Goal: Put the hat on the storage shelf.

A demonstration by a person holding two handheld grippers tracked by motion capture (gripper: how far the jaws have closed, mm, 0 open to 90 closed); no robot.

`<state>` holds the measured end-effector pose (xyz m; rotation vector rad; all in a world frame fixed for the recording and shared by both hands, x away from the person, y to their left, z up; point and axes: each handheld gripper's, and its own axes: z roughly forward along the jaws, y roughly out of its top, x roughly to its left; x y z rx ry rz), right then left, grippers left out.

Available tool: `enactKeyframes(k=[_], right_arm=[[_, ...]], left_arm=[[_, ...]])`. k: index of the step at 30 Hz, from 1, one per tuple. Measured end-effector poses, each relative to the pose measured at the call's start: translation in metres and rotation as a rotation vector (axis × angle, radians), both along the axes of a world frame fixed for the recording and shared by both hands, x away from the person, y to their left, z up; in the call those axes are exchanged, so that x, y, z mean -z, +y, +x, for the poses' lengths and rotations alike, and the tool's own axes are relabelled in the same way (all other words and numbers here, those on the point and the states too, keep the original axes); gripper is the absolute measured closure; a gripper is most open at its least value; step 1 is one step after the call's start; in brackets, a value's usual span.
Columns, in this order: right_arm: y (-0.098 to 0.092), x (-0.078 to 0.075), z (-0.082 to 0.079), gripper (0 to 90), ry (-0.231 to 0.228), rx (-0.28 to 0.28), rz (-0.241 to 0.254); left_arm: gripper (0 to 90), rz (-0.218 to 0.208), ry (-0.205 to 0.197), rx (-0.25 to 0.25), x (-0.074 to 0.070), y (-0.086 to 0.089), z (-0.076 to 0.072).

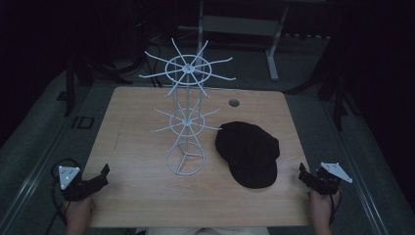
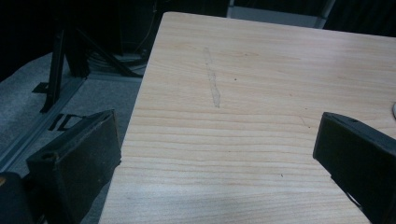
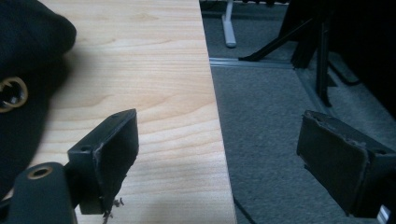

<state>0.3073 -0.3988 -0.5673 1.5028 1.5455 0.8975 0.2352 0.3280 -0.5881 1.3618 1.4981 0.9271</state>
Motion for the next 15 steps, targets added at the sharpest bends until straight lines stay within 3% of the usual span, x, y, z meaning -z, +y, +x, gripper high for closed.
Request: enactKeyframes(k=[1,4,9,13,15], right_arm=[[-0.001,-0.005,-0.001,11.2,0.005,0.021,-0.009],[-0.002,-0.011,-0.002,10.8,0.005,0.013,0.002],[0.005,-0.024,-0.004,10.5,0.02,0.006,-0.034],[0.009,-0.037,0.0,13.9,0.064,-0.084,0.021],[0.012,-0.041,0.001,14.2,0.061,-0.101,0.026]], left_arm=[[1.4,0.0,0.0,0.0,0.0,0.0,0.0],[1.4,0.002,0.0,-0.001,0.0,0.0,0.0],[1.4,0.003,0.002,-0.001,0.0,-0.001,0.0],[1.4,0.006,0.002,-0.003,0.0,-0.001,0.0],[1.4,0.006,0.002,-0.003,0.0,-0.001,0.0]])
